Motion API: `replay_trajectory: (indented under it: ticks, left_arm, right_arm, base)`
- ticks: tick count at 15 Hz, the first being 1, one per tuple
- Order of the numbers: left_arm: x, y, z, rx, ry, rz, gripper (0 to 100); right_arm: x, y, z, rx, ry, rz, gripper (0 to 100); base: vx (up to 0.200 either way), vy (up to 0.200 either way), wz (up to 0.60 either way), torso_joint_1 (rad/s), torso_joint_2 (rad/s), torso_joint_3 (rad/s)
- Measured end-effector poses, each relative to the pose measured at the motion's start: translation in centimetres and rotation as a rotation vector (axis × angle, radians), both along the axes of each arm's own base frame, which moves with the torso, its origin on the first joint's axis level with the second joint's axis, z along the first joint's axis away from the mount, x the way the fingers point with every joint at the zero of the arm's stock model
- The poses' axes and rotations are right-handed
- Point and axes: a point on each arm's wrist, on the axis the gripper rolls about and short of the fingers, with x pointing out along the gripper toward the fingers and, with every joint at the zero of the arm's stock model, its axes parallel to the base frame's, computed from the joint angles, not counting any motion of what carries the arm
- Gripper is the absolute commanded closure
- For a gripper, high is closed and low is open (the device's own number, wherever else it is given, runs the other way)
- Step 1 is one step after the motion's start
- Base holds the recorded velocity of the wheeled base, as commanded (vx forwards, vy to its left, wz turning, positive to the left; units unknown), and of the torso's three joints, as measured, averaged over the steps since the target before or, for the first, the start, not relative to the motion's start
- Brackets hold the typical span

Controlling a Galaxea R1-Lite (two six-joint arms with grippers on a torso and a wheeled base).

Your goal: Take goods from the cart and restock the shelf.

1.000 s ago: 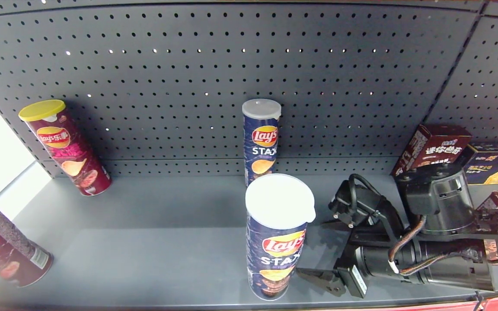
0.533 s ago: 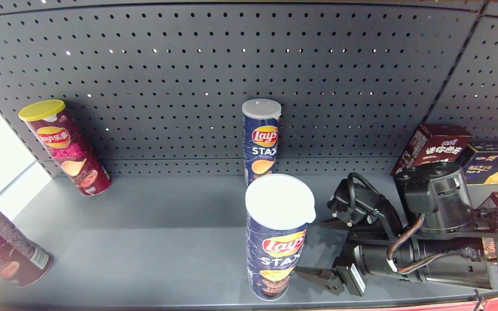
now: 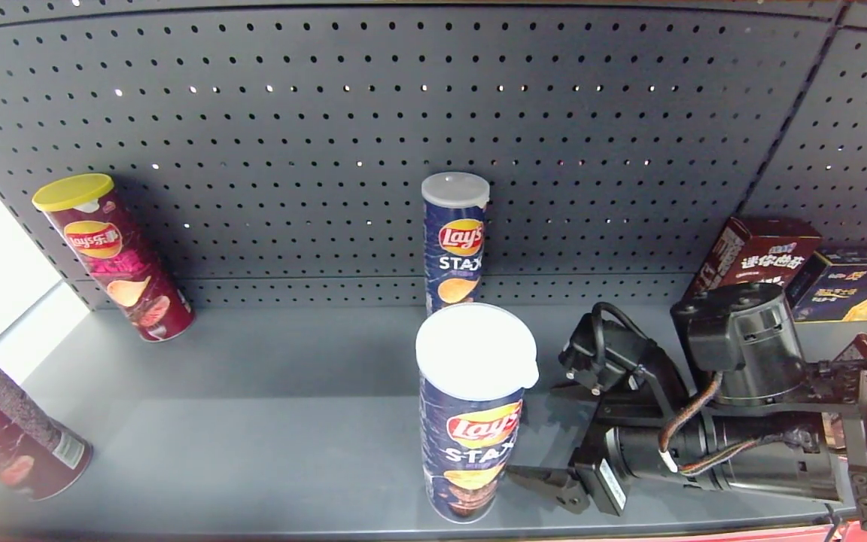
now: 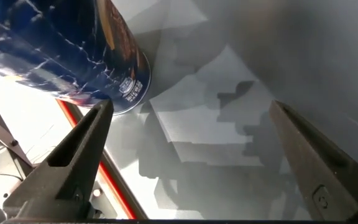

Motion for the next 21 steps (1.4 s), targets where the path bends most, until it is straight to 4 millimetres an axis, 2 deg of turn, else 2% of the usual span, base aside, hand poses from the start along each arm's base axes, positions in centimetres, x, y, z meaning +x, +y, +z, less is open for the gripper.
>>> replay_trajectory:
  ticks: [4, 6, 8, 10, 12, 14, 16, 18, 21]
  left_arm:
    - [0.0, 0.0, 0.0, -0.005, 0.000, 0.002, 0]
    - [0.0, 0.0, 0.0, -0.005, 0.000, 0.002, 0]
    - [0.0, 0.0, 0.0, -0.004, 0.000, 0.002, 0]
    - [0.0, 0.0, 0.0, -0.003, 0.001, 0.001, 0]
    - [0.0, 0.0, 0.0, -0.003, 0.000, -0.001, 0]
    - [0.0, 0.0, 0.0, -0.003, 0.001, -0.001, 0]
    - [0.0, 0.0, 0.0, -0.002, 0.001, -0.002, 0]
    - [0.0, 0.0, 0.0, -0.001, 0.001, -0.002, 0]
    - [0.0, 0.0, 0.0, 0.000, 0.001, -0.002, 0]
  right_arm:
    - [0.0, -0.3, -0.1, -0.003, 0.004, -0.009, 0]
    - [0.2, -1.4, 0.6, 0.015, -0.013, -0.046, 0]
    - [0.4, -3.7, 2.2, 0.058, -0.062, -0.122, 0]
    - [0.6, -6.4, 5.0, 0.123, -0.151, -0.216, 0]
    - [-0.3, -9.7, 8.2, 0.189, -0.269, -0.326, 0]
    - [-2.5, -12.6, 10.6, 0.238, -0.383, -0.421, 0]
    - [-5.6, -14.9, 11.4, 0.259, -0.470, -0.513, 0]
    - [-9.3, -16.3, 10.1, 0.263, -0.516, -0.575, 0]
    - [-14.7, -17.9, 5.7, 0.259, -0.552, -0.663, 0]
  base:
    - [0.000, 0.000, 0.00, 0.000, 0.00, 0.000]
    - [0.000, 0.000, 0.00, 0.000, 0.00, 0.000]
    - [0.000, 0.000, 0.00, 0.000, 0.00, 0.000]
    - [0.000, 0.000, 0.00, 0.000, 0.00, 0.000]
    - [0.000, 0.000, 0.00, 0.000, 0.00, 0.000]
    - [0.000, 0.000, 0.00, 0.000, 0.00, 0.000]
    - [0.000, 0.000, 0.00, 0.000, 0.00, 0.000]
    - [0.000, 0.000, 0.00, 0.000, 0.00, 0.000]
    - [0.000, 0.000, 0.00, 0.000, 0.00, 0.000]
